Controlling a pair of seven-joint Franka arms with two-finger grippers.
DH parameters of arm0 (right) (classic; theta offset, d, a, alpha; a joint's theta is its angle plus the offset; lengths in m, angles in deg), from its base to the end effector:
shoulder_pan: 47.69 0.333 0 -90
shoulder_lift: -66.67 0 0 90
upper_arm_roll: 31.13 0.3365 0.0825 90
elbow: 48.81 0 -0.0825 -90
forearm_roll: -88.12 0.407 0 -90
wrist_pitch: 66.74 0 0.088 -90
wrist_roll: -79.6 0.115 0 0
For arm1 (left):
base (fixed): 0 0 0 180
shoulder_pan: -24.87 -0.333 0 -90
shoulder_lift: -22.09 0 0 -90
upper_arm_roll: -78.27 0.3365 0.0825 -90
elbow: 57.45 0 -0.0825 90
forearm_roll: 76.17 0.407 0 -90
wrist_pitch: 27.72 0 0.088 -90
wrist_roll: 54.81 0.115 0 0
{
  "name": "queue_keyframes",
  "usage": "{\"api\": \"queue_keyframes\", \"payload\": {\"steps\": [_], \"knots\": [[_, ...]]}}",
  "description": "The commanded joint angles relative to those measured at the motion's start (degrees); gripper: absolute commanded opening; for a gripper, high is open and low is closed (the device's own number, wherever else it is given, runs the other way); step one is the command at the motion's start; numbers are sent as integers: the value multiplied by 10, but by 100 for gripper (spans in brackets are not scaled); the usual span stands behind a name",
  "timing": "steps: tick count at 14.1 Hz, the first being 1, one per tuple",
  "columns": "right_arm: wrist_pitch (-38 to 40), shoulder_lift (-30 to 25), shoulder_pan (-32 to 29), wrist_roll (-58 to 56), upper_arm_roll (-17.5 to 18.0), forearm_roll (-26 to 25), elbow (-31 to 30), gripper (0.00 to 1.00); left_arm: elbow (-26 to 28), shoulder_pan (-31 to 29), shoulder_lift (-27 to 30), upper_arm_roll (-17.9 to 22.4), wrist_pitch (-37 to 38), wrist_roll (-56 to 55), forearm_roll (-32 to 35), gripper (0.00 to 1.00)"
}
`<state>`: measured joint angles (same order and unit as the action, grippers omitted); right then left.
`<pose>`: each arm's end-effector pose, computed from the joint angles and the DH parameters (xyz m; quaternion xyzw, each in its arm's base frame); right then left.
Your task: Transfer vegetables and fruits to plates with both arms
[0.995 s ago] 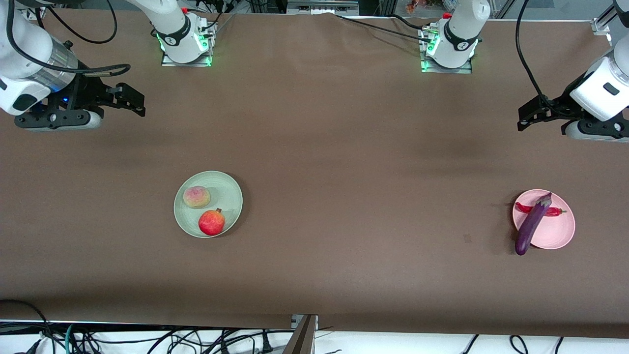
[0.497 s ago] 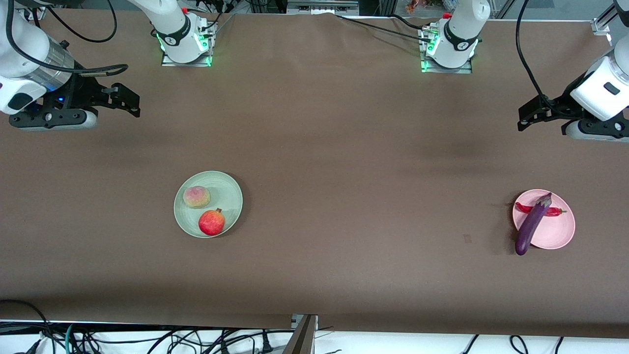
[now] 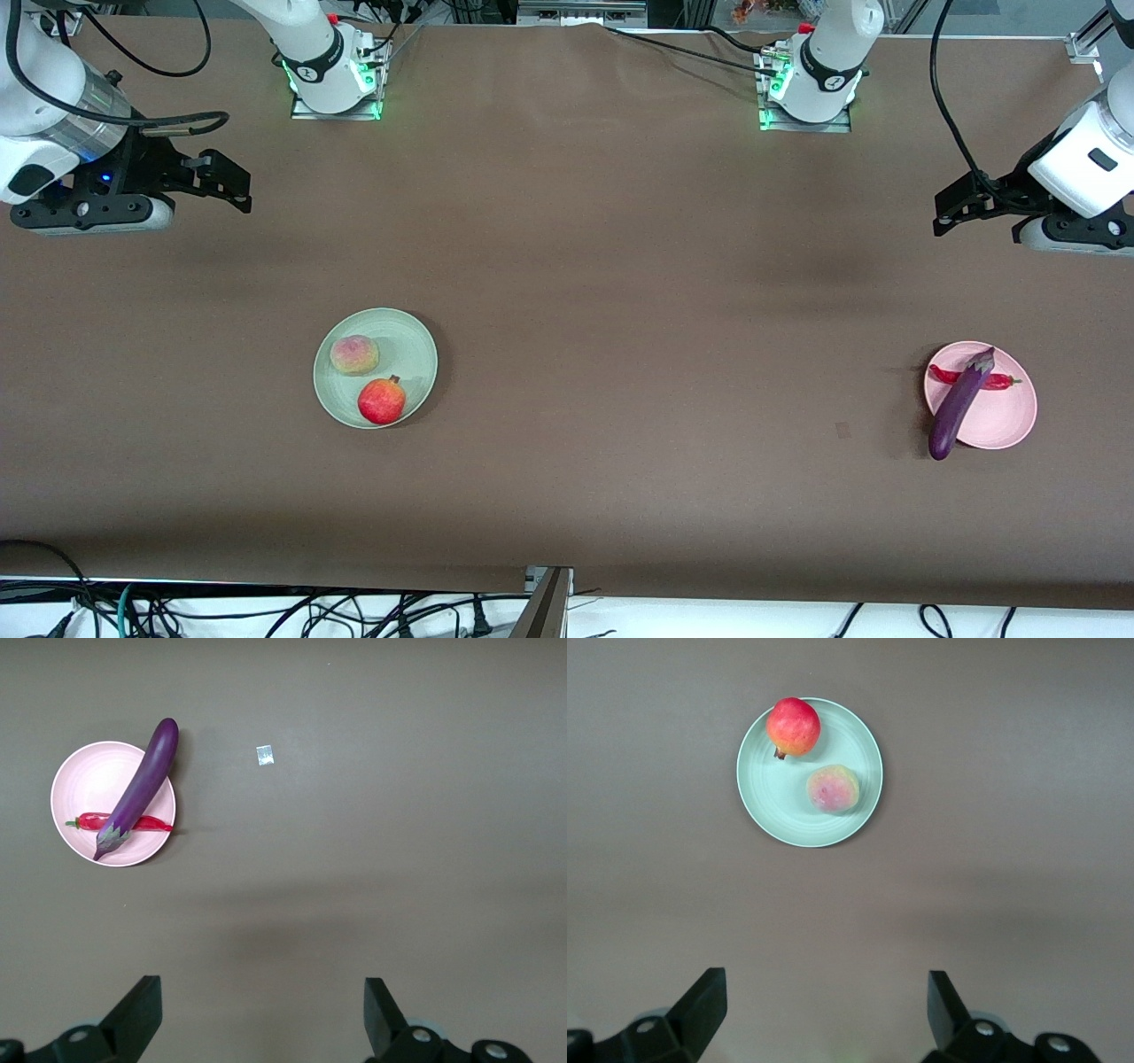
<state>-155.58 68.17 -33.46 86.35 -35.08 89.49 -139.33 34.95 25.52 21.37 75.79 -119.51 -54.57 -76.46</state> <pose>0.5725 0.1072 0.6157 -0.9991 -0.0307 0.0290 0.0068 0.5820 -0.0322 0.6117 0.9995 -0.0293 -0.0117 0.0025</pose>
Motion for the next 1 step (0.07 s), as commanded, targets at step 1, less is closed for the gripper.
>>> {"api": "queue_keyframes", "payload": {"steps": [1], "knots": [[5, -1, -12, -6, 12, -6, 9, 100, -13, 3, -4, 0, 13, -2, 7, 100]]}}
